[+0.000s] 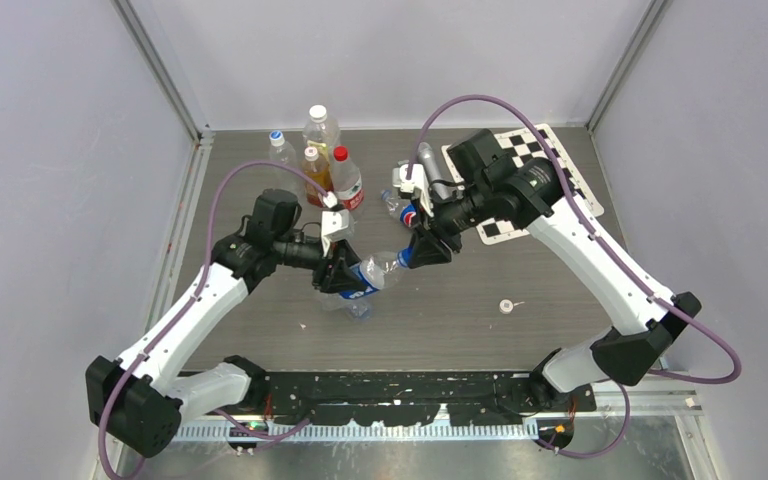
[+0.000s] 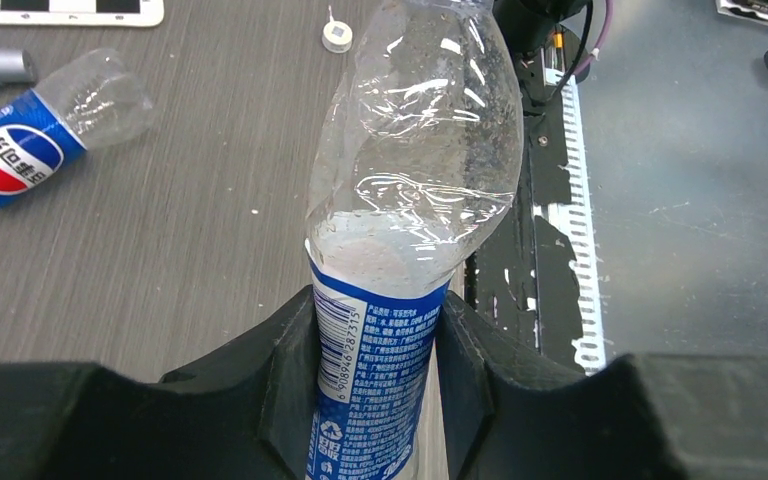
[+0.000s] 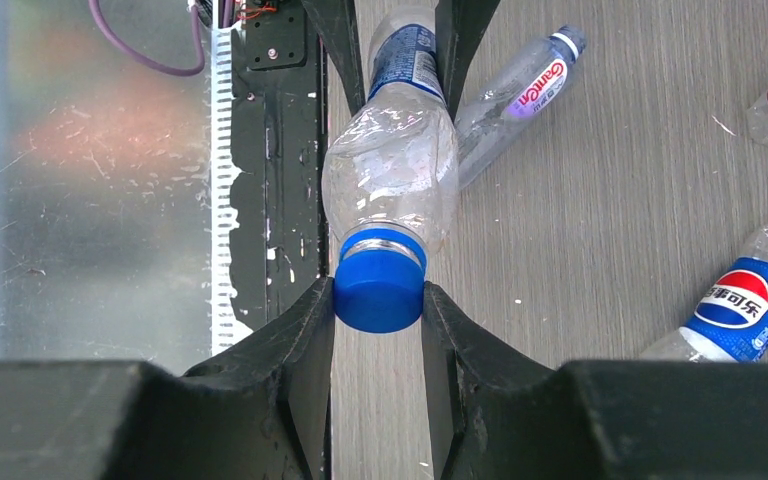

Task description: Screw on the bottle caps

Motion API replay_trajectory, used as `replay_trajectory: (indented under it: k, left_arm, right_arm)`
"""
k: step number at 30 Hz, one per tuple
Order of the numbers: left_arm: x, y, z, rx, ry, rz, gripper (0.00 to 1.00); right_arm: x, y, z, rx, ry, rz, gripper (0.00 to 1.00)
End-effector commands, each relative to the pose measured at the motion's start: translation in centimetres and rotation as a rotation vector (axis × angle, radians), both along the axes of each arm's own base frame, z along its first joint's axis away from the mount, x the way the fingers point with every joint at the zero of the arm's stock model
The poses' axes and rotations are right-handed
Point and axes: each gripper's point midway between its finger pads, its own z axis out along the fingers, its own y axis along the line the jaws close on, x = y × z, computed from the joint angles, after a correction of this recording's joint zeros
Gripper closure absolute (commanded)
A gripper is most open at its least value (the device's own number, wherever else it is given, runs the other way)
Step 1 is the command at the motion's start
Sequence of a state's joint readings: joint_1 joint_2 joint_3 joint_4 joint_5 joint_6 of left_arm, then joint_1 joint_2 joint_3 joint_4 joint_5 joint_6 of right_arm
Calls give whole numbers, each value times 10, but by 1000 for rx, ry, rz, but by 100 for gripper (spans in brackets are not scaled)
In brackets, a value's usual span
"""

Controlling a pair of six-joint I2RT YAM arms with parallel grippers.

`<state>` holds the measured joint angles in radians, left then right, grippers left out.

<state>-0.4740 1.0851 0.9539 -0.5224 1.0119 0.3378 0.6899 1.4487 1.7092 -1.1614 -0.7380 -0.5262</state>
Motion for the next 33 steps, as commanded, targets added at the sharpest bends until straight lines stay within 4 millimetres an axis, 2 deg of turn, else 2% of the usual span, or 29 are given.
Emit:
replay_trajectory:
  k: [1, 7, 10, 15, 18, 20, 29, 33]
  left_arm:
    - [-6, -15, 73, -192, -163, -102, 100]
    - [-5, -17, 73, -214, -149, -90, 100]
    - [4, -16, 69, -195, -167, -42, 100]
    - [23, -6, 56, -147, -346, 49, 100]
    - [29, -5, 57, -168, -451, 71, 100]
    - [31, -5, 60, -193, -499, 79, 100]
    - [49, -13, 76, -250, -605, 194, 100]
    - [62, -12, 87, -281, -645, 290, 100]
  right_arm:
    - [11, 13, -17, -28, -27, 23, 99]
    - [20, 13, -24, -43, -77, 31, 99]
    - [24, 16, -25, -42, -74, 11, 99]
    - [24, 24, -15, -3, 20, -24, 99]
    - [21, 26, -15, 13, 88, -28, 99]
    - [20, 29, -16, 16, 134, -38, 99]
    - [39, 43, -26, -22, 301, -180, 99]
    - [60, 45, -29, -29, 435, -369, 99]
